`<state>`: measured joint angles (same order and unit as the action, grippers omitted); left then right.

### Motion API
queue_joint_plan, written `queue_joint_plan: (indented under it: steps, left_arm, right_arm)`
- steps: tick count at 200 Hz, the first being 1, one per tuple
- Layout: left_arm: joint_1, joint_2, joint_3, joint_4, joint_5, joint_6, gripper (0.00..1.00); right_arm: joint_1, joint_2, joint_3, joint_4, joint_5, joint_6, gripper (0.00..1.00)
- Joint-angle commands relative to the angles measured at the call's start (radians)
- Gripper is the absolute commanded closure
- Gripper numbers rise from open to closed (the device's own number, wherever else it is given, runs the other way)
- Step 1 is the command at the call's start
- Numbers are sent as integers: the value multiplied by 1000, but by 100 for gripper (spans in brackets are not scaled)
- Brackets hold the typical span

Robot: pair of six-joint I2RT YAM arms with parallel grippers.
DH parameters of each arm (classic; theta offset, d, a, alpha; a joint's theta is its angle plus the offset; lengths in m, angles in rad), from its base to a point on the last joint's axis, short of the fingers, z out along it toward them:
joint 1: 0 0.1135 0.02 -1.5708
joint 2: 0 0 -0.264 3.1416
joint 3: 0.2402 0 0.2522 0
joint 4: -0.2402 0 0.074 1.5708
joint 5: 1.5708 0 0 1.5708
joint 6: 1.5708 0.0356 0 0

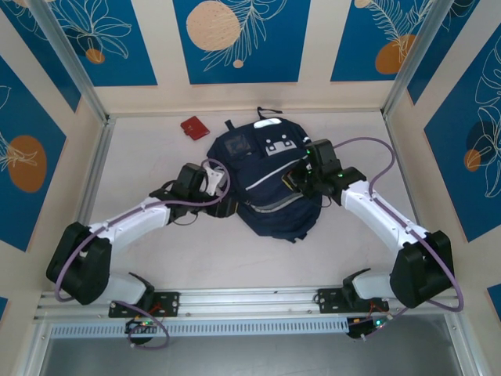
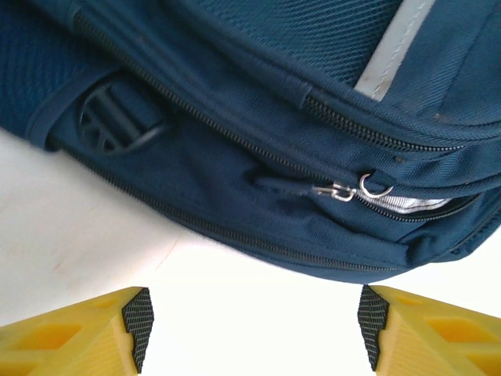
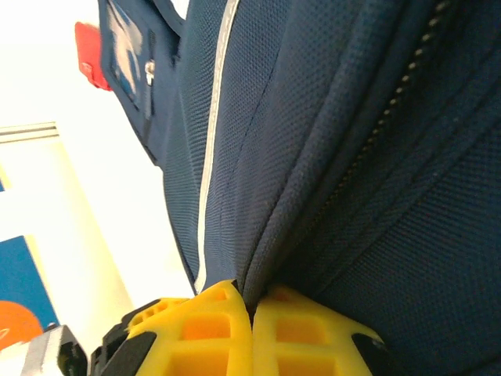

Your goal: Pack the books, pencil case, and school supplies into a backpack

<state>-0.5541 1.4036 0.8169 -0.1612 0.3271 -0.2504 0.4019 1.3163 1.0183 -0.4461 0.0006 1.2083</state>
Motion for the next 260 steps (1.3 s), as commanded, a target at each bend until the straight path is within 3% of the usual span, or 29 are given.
queue_joint_plan:
  steps: [1,65,134,171,260]
  left_arm:
    - [-8,34,31,80,109,64,31]
    - [-56,165,98,137,222,130,35]
    - [-55,288,158,217,315,107,37]
    - [-55,281,142,203,358,138,53]
    - [-55,209,51,245,335,137,88]
  right_arm:
    - [-24,-38,2,73,-71,-18,100]
    - [-58,-38,-1,108,-137,-6,100]
    - [-69,-48,-43,111,-159,-1,100]
    - [-69,-55,-61,106,-156,0,100]
    - [-67,-52,-72,106,-154,2,100]
